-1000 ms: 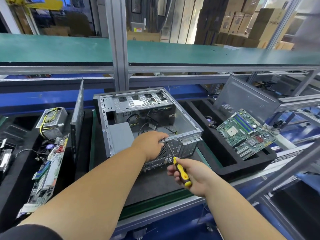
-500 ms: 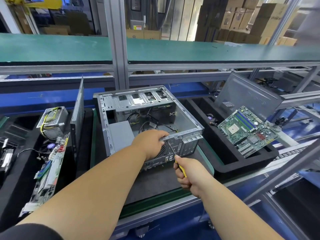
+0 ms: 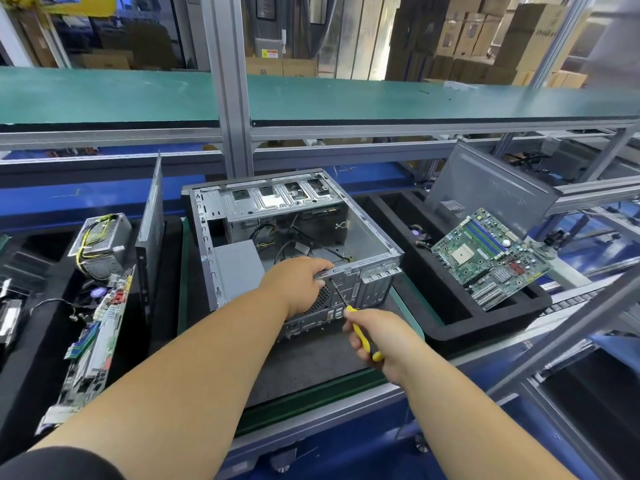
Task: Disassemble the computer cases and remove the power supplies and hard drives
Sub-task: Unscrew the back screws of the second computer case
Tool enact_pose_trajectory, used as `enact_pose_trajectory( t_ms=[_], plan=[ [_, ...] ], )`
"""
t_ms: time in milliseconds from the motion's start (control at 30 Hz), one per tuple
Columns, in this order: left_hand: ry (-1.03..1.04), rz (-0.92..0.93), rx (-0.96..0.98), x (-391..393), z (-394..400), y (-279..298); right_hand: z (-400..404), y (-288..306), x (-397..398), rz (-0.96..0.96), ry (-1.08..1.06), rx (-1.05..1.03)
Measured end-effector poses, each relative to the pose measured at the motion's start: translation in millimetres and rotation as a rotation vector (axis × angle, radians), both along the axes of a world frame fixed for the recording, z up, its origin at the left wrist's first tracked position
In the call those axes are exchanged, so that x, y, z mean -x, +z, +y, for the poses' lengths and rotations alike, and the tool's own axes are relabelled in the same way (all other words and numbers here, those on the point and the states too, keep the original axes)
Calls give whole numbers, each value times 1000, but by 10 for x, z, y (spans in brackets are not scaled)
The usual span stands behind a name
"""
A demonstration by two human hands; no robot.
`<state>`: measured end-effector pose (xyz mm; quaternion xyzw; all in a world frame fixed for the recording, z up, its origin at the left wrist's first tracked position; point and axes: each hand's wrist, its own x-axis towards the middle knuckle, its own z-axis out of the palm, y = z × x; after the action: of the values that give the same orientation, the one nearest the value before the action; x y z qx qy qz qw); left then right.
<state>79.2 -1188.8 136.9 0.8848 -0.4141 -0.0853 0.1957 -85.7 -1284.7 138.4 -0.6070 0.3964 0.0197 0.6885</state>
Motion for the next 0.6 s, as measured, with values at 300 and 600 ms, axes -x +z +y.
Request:
enact_pose_trajectory(
  t_ms=[300, 600],
  plan=[
    [-11, 1, 3, 3, 1, 9, 20, -84, 61, -199, -74, -806],
    [7, 0, -6, -2, -12, 7, -1, -54, -1, -49, -58, -318]
  ],
)
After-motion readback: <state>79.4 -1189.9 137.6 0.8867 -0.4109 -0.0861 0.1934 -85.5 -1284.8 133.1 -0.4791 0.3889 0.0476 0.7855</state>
